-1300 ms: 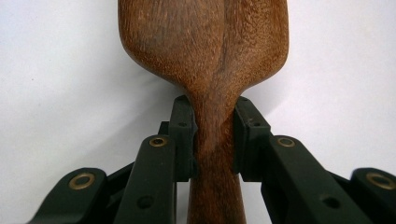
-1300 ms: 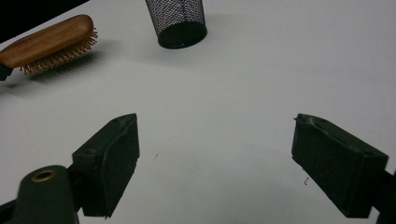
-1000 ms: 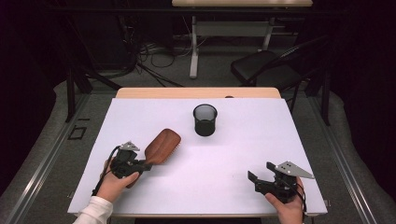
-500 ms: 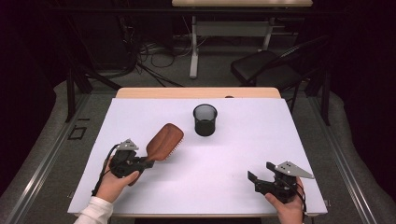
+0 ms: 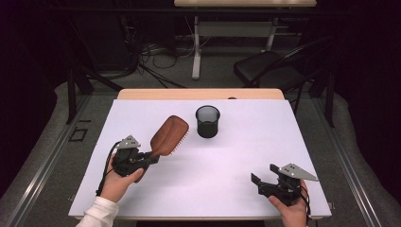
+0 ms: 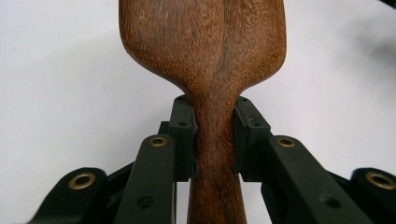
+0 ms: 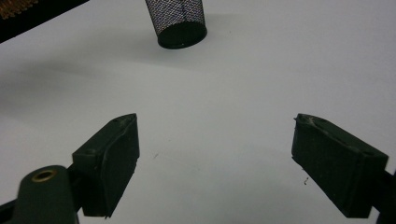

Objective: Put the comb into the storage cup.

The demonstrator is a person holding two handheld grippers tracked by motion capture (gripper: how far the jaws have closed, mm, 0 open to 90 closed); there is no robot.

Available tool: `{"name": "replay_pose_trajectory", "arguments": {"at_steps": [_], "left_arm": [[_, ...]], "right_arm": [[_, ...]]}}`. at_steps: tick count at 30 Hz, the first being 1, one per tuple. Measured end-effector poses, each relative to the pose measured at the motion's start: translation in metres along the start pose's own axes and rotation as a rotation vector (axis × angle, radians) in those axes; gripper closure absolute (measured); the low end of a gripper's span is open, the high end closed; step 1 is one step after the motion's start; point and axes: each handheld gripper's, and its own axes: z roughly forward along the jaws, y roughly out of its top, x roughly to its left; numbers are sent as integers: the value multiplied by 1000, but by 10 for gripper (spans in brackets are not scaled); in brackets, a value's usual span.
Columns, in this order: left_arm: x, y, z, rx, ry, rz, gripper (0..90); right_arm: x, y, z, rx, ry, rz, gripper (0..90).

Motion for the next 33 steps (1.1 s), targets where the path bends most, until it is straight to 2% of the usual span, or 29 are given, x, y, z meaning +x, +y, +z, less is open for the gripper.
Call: {"name": "replay_pose_trajectory", "arguments": {"at_steps": [5, 13, 33], "left_arm": [[-4, 7, -1, -37, -2, 12, 726], [-12, 18, 0, -65, -14, 31, 726], [-31, 39, 12, -105, -56, 62, 726]], "right_arm": [[0, 0, 0, 0, 2, -2, 148], [0, 0, 0, 1, 1, -1, 148], [0, 0, 0, 0, 3, -2, 148]]}}
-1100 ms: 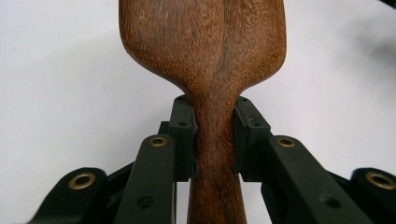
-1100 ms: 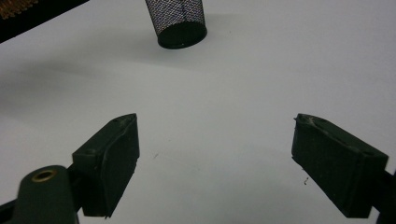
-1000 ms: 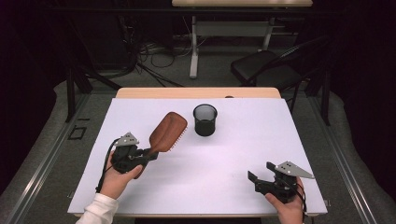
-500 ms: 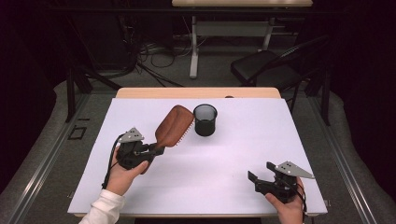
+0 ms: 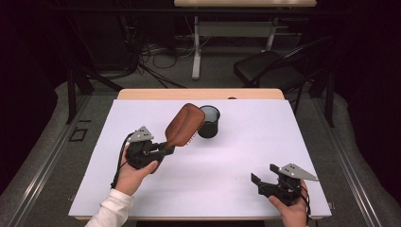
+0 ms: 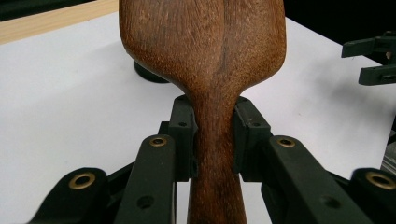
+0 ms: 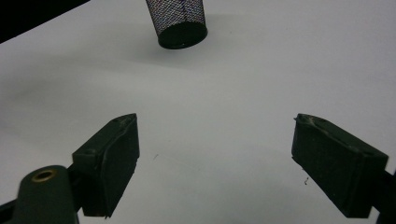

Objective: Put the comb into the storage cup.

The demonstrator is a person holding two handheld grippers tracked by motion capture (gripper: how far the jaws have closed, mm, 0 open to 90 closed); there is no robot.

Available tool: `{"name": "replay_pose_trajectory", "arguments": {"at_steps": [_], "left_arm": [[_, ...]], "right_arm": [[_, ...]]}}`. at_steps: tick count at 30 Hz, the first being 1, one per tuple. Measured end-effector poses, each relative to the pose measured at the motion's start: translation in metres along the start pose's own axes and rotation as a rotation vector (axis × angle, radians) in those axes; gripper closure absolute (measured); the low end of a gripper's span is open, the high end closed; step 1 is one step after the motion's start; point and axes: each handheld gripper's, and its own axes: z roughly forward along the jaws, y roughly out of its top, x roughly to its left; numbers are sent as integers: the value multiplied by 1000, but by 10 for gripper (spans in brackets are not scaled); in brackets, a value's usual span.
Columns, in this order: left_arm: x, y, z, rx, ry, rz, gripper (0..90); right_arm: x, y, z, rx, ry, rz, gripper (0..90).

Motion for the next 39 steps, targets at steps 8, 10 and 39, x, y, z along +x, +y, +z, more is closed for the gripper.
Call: {"name": "replay_pose_trajectory", "arguments": {"at_steps": [8, 10, 39], "left_arm": [[-8, 4, 9, -9, -20, 9, 726], [-10, 5, 11, -12, -25, 7, 726], [-23, -6, 21, -68, -48, 26, 726]], "right_arm": [[0, 0, 0, -6, 0, 1, 148], [0, 0, 0, -6, 1, 1, 148], [3, 0, 2, -8, 14, 3, 148]]}}
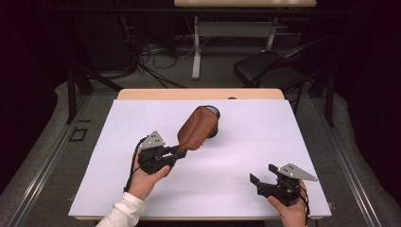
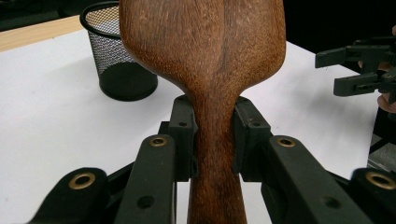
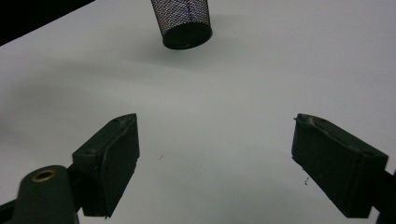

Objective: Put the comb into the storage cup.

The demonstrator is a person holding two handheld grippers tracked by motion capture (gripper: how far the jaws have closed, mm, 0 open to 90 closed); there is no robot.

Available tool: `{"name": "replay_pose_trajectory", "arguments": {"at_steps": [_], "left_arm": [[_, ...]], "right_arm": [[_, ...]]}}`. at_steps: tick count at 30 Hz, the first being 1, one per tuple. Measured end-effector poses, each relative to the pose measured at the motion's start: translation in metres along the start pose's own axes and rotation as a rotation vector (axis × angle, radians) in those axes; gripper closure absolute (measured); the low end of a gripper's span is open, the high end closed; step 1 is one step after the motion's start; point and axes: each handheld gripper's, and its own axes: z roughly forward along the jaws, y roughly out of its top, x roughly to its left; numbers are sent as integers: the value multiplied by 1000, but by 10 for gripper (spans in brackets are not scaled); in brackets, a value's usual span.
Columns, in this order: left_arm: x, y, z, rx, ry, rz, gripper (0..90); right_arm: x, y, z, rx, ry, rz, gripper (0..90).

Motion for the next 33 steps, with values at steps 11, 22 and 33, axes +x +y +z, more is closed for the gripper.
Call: {"name": "replay_pose_trajectory", "arguments": {"at_steps": [11, 22, 33], "left_arm": [[-3, -4, 2, -1, -11, 8, 726], [-6, -6, 2, -10, -9, 9, 726], [-7, -8, 4, -16, -12, 6, 726]], "right_arm": [[2, 1, 1, -7, 32, 1, 151], [8, 4, 5, 10, 69, -24, 151], [20, 14, 7, -18, 105, -12, 149]]}}
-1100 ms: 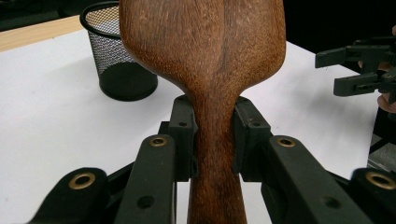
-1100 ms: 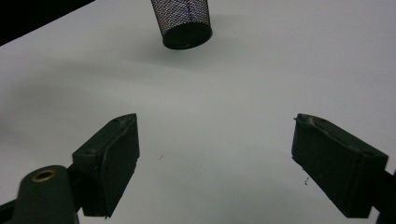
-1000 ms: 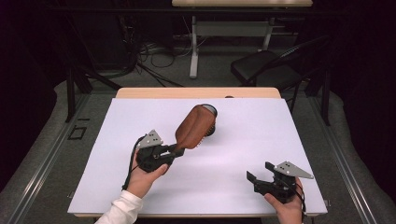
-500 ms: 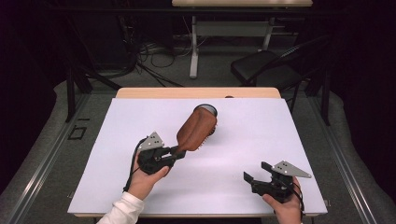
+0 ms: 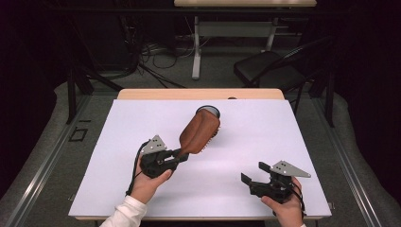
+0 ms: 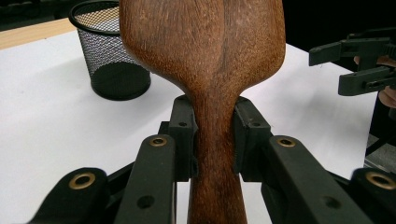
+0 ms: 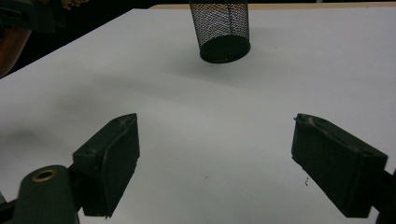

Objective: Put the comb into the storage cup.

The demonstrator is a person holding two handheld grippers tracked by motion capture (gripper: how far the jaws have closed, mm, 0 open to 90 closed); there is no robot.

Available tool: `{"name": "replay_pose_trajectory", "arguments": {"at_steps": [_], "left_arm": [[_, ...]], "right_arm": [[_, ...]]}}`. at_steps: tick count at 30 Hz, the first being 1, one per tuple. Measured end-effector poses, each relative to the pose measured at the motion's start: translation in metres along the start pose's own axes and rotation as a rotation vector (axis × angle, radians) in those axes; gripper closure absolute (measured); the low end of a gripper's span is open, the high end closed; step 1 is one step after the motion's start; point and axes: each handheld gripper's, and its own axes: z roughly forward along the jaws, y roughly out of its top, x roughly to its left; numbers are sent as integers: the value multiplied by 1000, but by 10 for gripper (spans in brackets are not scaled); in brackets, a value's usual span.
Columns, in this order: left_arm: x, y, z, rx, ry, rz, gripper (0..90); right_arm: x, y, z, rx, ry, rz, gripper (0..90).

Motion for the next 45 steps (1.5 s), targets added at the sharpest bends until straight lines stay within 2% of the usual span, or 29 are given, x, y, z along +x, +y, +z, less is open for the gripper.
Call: {"name": "replay_pose_trajectory", "arguments": {"at_steps": [7, 20, 26, 32, 45], "left_arm": [[0, 0, 0, 0, -3, -2, 726], [1, -1, 0, -5, 2, -3, 725], [1, -1, 0, -4, -2, -4, 727], [1, -2, 1, -8, -9, -5, 727], [0, -4, 3, -12, -23, -2, 727]], "right_arm": [[5, 10, -1, -9, 18, 10, 150], [19, 31, 7, 21, 55, -25, 150], [22, 37, 16, 34, 80, -9, 150], [30, 44, 32, 54, 117, -5, 150], [45, 61, 53, 35, 200, 33, 150]]}}
